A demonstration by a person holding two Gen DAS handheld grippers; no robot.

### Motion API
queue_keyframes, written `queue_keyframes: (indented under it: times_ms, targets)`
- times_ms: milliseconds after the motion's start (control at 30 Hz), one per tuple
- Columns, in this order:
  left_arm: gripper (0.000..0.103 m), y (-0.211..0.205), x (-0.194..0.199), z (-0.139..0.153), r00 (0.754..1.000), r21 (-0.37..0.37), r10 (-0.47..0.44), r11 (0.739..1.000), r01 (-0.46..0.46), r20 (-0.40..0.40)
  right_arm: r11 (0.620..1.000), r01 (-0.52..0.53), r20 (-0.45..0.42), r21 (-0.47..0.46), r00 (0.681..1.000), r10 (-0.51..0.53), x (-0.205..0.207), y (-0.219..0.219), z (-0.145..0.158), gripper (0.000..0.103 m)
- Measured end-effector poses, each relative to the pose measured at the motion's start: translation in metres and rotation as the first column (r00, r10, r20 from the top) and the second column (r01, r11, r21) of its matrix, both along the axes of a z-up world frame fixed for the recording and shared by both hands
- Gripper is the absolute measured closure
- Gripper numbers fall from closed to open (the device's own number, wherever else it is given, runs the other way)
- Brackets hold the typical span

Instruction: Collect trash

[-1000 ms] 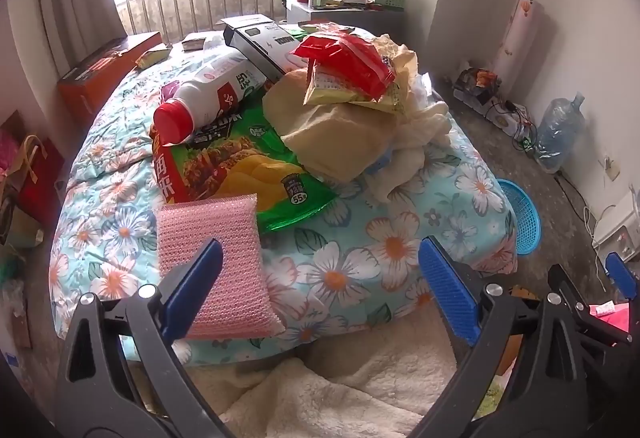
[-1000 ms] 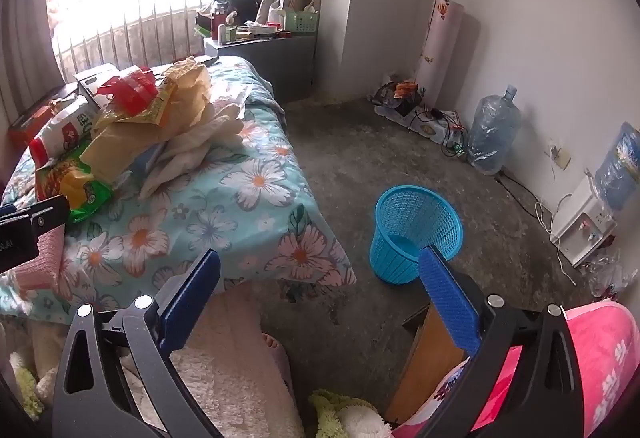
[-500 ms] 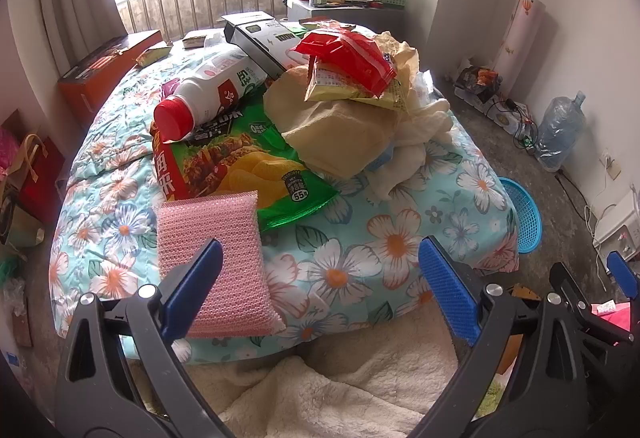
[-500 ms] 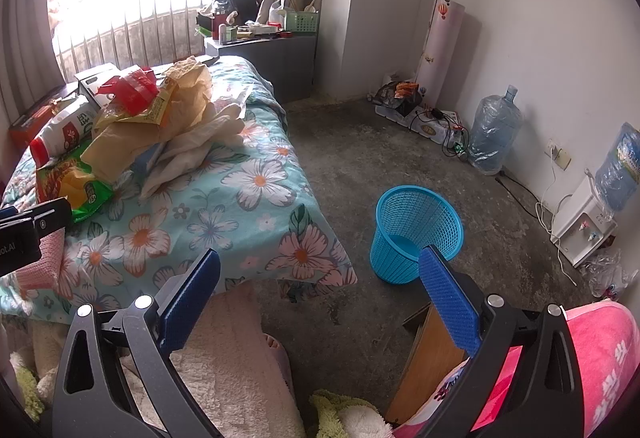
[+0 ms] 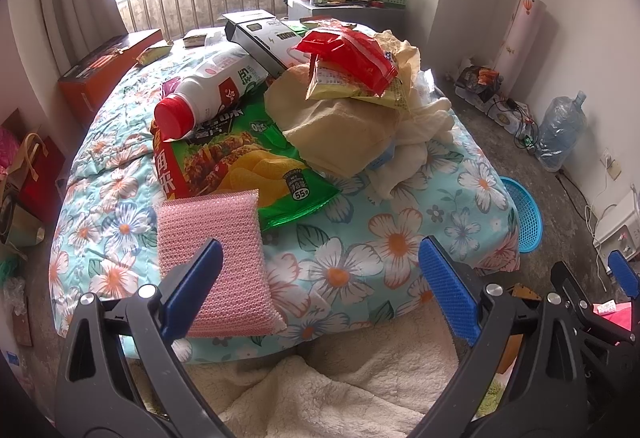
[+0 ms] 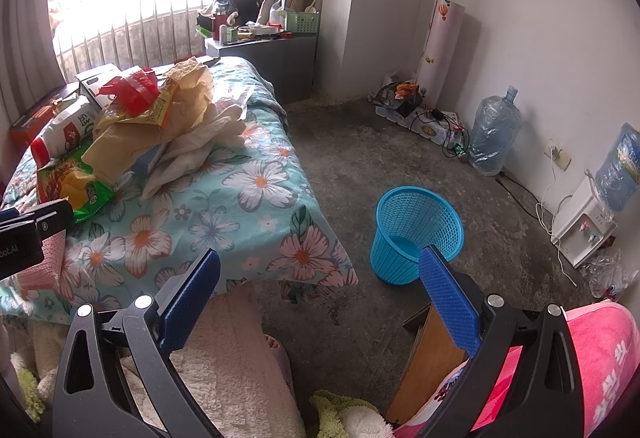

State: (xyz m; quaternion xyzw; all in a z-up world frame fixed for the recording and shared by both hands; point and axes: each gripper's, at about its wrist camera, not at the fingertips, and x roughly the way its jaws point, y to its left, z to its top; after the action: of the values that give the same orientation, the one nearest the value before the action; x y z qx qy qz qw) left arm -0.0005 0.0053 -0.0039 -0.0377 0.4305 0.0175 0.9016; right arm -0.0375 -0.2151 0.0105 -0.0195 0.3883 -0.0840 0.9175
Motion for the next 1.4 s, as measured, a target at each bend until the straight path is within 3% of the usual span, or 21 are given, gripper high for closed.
queue_keyframes:
  times_ms: [1400]
  targets:
    - [0.009, 0.0051, -0.0019, -0.0026, 1.0, 0.0, 0.01, 1.0, -0.01, -0.014, 1.0, -0.004, 0.005, -0.001, 1.0, 0.004, 0.0009, 0.0025, 0.0018, 0.006]
